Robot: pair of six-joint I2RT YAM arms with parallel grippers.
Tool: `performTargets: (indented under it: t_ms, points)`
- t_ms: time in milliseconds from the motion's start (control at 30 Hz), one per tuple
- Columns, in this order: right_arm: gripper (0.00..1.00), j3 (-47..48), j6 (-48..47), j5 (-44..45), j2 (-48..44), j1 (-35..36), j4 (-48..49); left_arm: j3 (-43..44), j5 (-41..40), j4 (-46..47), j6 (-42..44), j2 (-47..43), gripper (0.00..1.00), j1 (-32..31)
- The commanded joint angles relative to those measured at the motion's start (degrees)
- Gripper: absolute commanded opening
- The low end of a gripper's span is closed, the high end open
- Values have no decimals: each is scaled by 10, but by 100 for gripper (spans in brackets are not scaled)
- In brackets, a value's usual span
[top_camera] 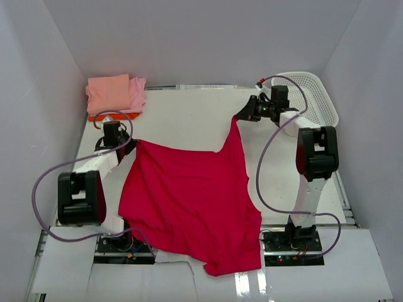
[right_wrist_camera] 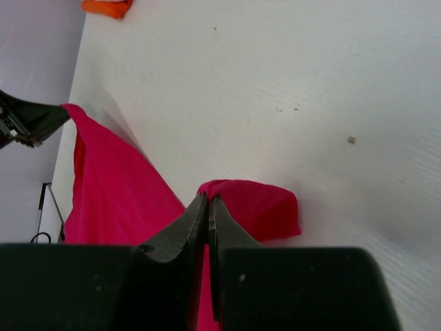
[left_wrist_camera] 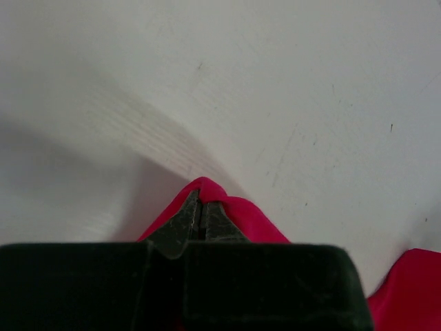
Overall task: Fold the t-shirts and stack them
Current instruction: Flatten out the tshirt
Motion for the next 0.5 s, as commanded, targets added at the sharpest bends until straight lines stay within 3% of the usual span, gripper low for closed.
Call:
performTargets:
  t_ms: [0, 100, 233, 467]
  points:
    - [8, 95, -14, -17, 57, 14, -21, 47, 1, 73, 14, 54, 0, -12]
    - [8, 148, -6, -17, 114, 15, -51, 75, 22, 99, 22, 103, 0, -16]
    - [8, 255, -13, 14, 178, 13, -103, 147, 19, 53, 43, 169, 0, -17]
    - [8, 279, -6, 67, 194, -20, -120, 192, -63, 2, 61, 191, 0, -16]
